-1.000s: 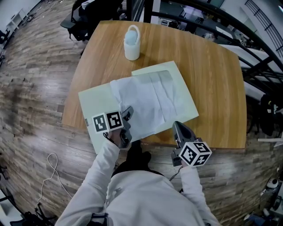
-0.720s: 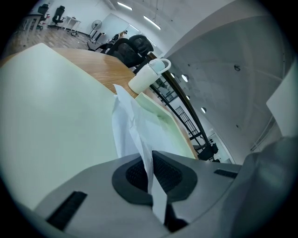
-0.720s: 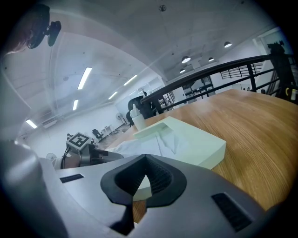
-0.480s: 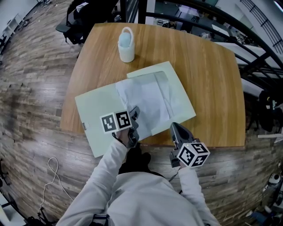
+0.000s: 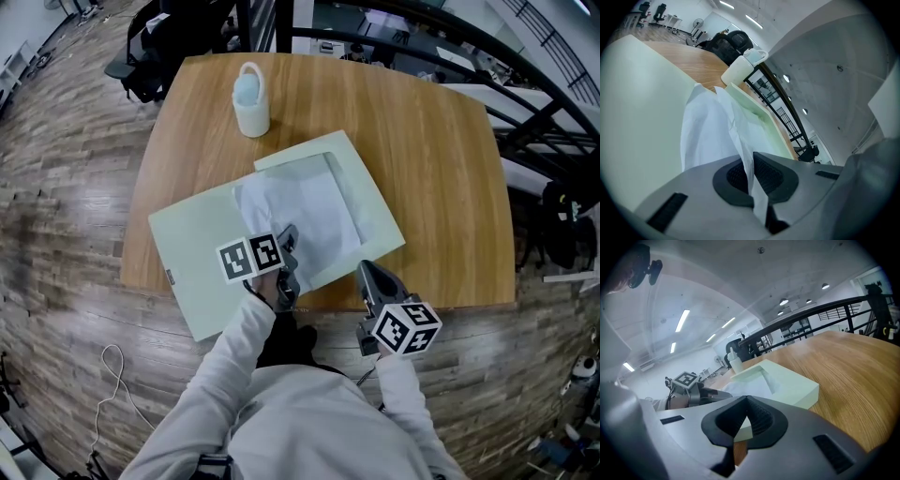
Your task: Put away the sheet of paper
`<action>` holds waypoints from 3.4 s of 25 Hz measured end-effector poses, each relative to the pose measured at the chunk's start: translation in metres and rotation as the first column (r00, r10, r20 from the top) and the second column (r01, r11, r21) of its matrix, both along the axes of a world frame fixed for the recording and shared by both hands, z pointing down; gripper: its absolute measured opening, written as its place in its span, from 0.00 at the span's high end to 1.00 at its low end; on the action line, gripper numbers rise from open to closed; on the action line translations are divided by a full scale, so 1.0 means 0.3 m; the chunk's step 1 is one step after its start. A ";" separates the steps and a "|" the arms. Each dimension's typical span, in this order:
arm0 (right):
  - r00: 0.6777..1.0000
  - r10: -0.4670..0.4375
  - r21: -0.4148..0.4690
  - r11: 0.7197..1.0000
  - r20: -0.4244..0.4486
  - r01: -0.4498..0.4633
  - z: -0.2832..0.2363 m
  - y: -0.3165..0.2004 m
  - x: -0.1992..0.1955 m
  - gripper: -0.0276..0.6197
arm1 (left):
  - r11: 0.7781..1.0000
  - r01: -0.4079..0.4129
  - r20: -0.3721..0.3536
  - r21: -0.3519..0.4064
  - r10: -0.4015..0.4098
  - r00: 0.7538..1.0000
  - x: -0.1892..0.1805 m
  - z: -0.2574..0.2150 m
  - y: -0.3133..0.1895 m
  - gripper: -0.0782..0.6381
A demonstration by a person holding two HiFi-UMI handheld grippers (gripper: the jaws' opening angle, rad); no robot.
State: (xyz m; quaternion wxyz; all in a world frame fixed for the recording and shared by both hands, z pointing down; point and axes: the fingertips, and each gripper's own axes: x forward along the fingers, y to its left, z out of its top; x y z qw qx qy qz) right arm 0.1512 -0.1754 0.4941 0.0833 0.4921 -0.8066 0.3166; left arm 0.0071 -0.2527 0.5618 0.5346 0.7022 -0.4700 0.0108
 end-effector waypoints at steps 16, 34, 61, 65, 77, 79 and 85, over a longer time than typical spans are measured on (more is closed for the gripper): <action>0.999 0.030 -0.006 1.000 0.010 -0.030 0.006 -0.010 0.058 0.92 | 0.999 -0.033 0.015 0.003 0.033 0.999 0.113 -0.004 -0.066 0.87; 0.998 0.058 -0.002 0.998 0.015 -0.058 0.002 0.013 0.085 0.92 | 0.999 -0.052 0.083 0.004 0.051 0.995 0.139 0.002 -0.082 0.86; 0.999 -0.028 0.027 0.999 0.026 0.028 -0.024 0.025 0.011 0.92 | 0.996 -0.048 0.272 0.081 0.024 0.962 -0.040 -0.082 0.011 0.56; 0.999 -0.044 0.032 0.999 0.027 0.044 -0.033 0.036 -0.009 0.92 | 0.991 -0.060 0.282 0.122 0.023 0.959 -0.067 -0.127 0.032 0.61; 0.997 -0.071 0.060 0.996 0.015 0.070 -0.052 0.081 -0.036 0.92 | 0.960 -0.130 0.294 0.248 0.054 0.954 -0.067 -0.244 0.105 0.71; 0.998 -0.068 0.064 0.996 0.011 0.067 -0.056 0.091 -0.033 0.92 | 0.953 -0.149 0.312 0.264 0.062 0.948 -0.066 -0.259 0.120 0.72; 0.998 -0.059 0.077 0.995 -0.009 0.059 -0.064 0.124 -0.020 0.92 | 0.925 -0.216 0.380 0.312 0.086 0.921 -0.053 -0.297 0.173 0.78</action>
